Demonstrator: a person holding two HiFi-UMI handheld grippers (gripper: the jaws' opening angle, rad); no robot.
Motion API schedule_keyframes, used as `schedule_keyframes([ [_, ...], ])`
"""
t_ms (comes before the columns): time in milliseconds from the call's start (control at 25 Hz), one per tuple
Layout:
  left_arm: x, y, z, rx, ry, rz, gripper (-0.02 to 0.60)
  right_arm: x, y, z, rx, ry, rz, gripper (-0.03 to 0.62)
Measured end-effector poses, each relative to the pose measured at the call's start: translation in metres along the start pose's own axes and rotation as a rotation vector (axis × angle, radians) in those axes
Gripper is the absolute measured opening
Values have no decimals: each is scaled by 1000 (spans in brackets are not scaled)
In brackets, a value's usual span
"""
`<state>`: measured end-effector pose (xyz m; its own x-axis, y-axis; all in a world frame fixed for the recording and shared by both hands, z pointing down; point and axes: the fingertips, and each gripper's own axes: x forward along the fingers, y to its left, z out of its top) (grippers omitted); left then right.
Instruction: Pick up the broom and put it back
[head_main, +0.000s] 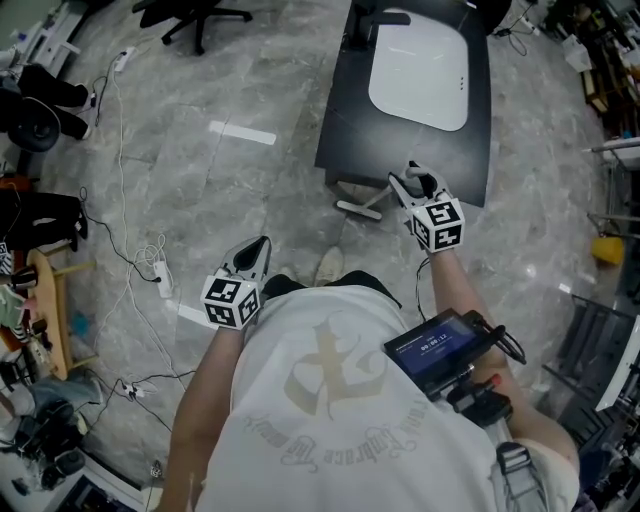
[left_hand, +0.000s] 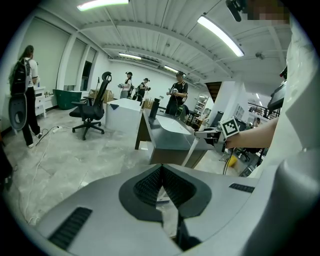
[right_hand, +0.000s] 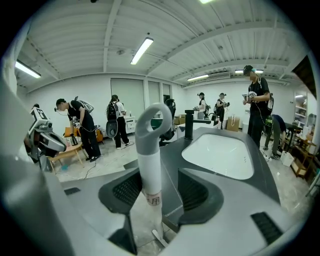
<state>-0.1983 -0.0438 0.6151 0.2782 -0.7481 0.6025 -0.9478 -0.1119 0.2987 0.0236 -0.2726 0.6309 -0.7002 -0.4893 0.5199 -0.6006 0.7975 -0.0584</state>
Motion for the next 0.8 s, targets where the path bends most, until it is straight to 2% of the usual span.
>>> schedule_keyframes([
  [320,-1,2,0,14,-3,-16,12,-2,1,0,16,-13,-16,223],
  [560,-7,8,0,27,-7,-48,12,-16,5,5,74,-34,-51,224],
  [800,-8,20,7,54,-13,-109,12,-44,10,7,132,-51,-165,222],
])
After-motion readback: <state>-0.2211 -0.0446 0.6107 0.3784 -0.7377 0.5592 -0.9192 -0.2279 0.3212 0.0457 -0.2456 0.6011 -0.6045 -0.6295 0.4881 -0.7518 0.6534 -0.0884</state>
